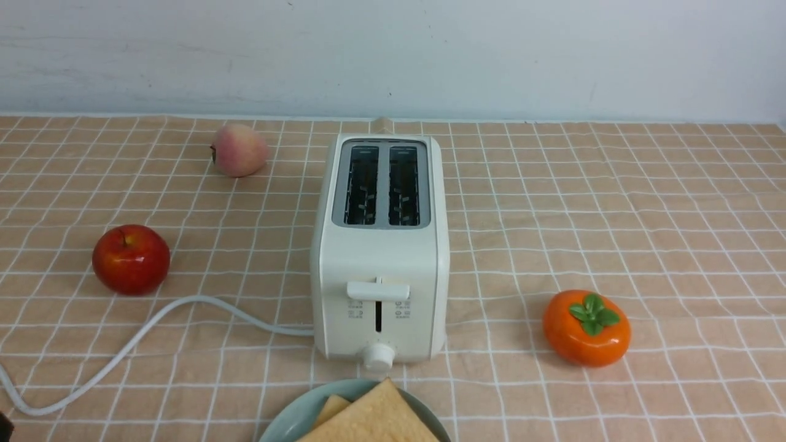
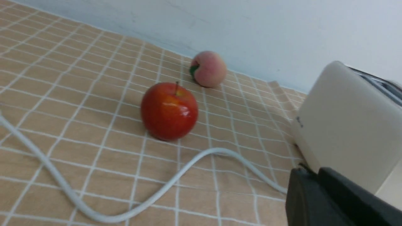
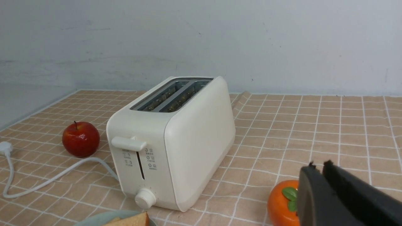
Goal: Take toasted bread from bread machine on light coffee tablecloth place on plate.
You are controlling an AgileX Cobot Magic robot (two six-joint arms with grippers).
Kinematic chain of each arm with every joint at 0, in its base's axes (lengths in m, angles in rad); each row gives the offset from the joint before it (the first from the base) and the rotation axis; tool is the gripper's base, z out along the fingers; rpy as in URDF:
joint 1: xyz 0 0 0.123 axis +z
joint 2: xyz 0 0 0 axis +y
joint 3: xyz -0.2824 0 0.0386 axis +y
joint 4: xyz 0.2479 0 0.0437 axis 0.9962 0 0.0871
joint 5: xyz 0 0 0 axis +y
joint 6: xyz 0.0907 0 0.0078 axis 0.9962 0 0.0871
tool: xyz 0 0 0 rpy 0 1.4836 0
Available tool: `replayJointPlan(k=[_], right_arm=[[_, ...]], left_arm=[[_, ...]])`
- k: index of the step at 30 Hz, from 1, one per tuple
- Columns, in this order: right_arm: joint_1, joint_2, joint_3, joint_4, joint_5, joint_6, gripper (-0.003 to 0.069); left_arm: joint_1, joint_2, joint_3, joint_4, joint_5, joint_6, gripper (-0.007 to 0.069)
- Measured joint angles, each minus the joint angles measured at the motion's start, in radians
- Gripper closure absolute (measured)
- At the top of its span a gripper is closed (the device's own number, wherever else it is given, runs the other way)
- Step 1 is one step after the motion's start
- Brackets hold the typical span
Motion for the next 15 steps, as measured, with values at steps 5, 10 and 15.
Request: replayJointPlan(k=[5,10,15], right_arm=[[0.000,0.000,0.000,-0.002,0.000,0.000,0.0606],[0.000,0.000,0.000,-0.002,0.000,-0.001,0.0602],[0.000,0.000,0.000,0.000,0.000,-0.001,0.0594]], left_arm=[[0.000,-0.007,0.006,0.041,0.170,0.000,0.0581],[-0.006,-0.007,0.007,0.053,0.209,0.000,0.0573],[-0.006,-0.007,0.007,0.056,0.209,0.000,0.0568]])
